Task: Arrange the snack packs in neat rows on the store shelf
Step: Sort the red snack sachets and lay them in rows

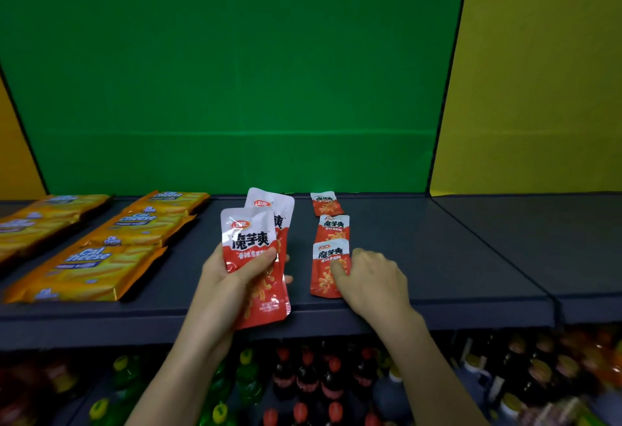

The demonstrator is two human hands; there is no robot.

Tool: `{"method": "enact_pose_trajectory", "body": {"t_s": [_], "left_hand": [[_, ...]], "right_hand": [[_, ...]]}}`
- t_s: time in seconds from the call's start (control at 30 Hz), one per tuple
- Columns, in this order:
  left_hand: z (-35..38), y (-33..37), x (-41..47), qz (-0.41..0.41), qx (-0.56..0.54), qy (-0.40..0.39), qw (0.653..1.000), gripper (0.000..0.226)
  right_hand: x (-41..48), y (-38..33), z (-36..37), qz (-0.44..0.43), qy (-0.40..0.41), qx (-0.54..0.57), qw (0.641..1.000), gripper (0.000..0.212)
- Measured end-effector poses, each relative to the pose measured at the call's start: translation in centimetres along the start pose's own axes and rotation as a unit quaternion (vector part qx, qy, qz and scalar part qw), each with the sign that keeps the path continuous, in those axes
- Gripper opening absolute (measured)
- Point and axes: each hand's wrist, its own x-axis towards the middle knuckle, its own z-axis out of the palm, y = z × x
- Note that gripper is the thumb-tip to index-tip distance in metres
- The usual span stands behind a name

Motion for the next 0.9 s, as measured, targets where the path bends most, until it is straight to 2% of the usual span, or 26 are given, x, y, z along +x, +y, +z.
{"method": "enact_pose_trajectory", "body": {"t_s": [0.2, 0.3, 0.33, 0.4, 0.47, 0.53, 0.63, 0.73, 0.8, 0.9], "left_hand": [[0.0, 0.0, 0.0, -0.02, -0.005, -0.021, 1.0, 0.029], [0.3, 0.3, 0.0, -0.029, -0.007, -0.042, 0.999, 0.031], [0.5, 0.3, 0.1, -0.033, -0.009, -0.05, 0.998, 0.031], [1.1, 0.5, 0.3, -0.039, -0.006, -0.072, 0.997, 0.03], [2.0, 0.6, 0.8, -0.041, 0.003, -0.092, 0.995, 0.031], [3.2, 0.9, 1.3, -0.041, 0.012, -0.111, 0.993, 0.029], [5.3, 1.2, 2.4, -0.048, 0.016, -0.131, 0.99, 0.019], [7.6, 1.3, 3.7, -0.054, 0.028, -0.15, 0.987, 0.016], [9.2, 1.3, 4.9, -0.06, 0.04, -0.157, 0.985, 0.018], [11.4, 1.3, 7.1, -0.062, 0.061, -0.121, 0.989, 0.014]], "right_hand": [[0.2, -0.1, -0.9, 0.012, -0.054, -0.036, 0.998, 0.055], [-0.1, 0.2, -2.1, -0.012, -0.021, -0.044, 0.999, 0.053], [-0.2, 0.3, -2.4, -0.036, 0.005, -0.013, 0.999, 0.05], [-0.1, 0.1, -3.0, -0.074, 0.007, 0.139, 0.987, 0.045], [0.5, -0.3, -3.4, -0.088, -0.04, 0.329, 0.939, 0.043], [1.5, -0.1, -3.5, -0.09, -0.048, 0.429, 0.898, 0.039], [2.9, 1.1, -3.9, -0.078, -0.02, 0.51, 0.857, 0.024], [4.6, 3.0, -4.4, -0.062, -0.007, 0.553, 0.831, 0.02], [5.9, 4.4, -4.9, -0.06, -0.007, 0.57, 0.819, 0.021], [8.2, 7.1, -5.9, -0.049, 0.007, 0.573, 0.818, 0.022]]}}
